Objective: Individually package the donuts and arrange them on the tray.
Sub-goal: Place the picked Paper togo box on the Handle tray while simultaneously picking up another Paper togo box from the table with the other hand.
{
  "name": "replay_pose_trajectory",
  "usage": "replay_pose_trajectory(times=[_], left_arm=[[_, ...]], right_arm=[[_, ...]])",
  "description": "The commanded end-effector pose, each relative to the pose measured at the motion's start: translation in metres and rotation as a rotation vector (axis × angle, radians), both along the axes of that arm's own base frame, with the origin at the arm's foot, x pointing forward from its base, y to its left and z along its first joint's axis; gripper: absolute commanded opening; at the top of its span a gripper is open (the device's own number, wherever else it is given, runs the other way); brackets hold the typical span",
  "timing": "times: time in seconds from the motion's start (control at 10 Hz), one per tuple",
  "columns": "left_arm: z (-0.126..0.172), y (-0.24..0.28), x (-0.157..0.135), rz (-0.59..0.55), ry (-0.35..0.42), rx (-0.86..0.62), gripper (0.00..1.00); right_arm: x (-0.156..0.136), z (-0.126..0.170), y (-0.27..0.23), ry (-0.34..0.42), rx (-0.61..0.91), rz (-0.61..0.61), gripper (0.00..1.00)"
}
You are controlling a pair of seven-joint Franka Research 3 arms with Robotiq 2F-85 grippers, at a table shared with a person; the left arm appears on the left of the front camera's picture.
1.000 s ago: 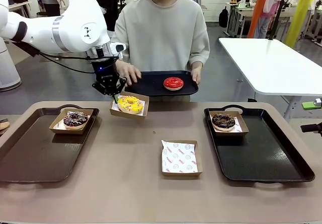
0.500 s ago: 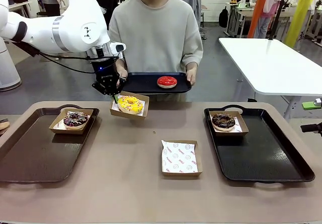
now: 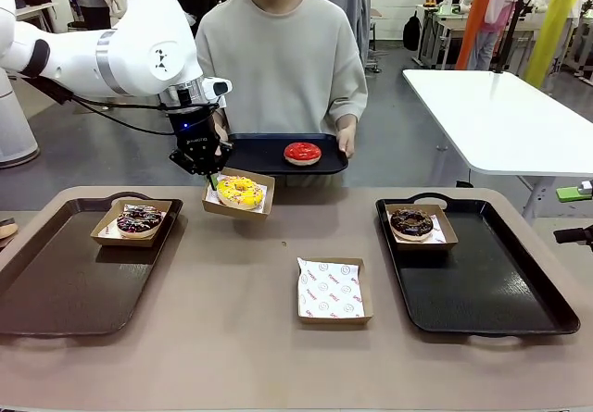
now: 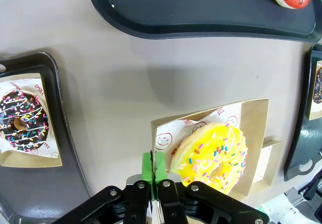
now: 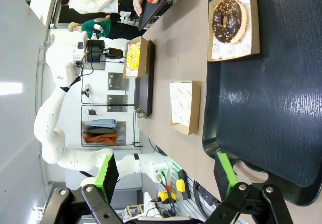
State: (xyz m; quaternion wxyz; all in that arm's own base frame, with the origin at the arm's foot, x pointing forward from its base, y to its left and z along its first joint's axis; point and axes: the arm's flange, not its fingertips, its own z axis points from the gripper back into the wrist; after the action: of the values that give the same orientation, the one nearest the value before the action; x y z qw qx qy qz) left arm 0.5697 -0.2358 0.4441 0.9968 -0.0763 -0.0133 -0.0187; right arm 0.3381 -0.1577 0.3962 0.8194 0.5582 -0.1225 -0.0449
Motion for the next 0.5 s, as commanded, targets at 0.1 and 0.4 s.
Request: replay_pose_trajectory(times=[0.1, 0.4], left_arm=[[0.0018, 0.0018, -0.0026, 0.003, -0.004, -0.011, 0.0], [0.0018, 0.0018, -0.0026, 0.003, -0.004, -0.011, 0.0]], right_arm=[[-0.0002, 0.0008, 0.0001, -0.001, 0.005, 0.003, 1.0], [-0.0002, 0.0008, 0.0001, -0.001, 0.005, 0.003, 1.0]])
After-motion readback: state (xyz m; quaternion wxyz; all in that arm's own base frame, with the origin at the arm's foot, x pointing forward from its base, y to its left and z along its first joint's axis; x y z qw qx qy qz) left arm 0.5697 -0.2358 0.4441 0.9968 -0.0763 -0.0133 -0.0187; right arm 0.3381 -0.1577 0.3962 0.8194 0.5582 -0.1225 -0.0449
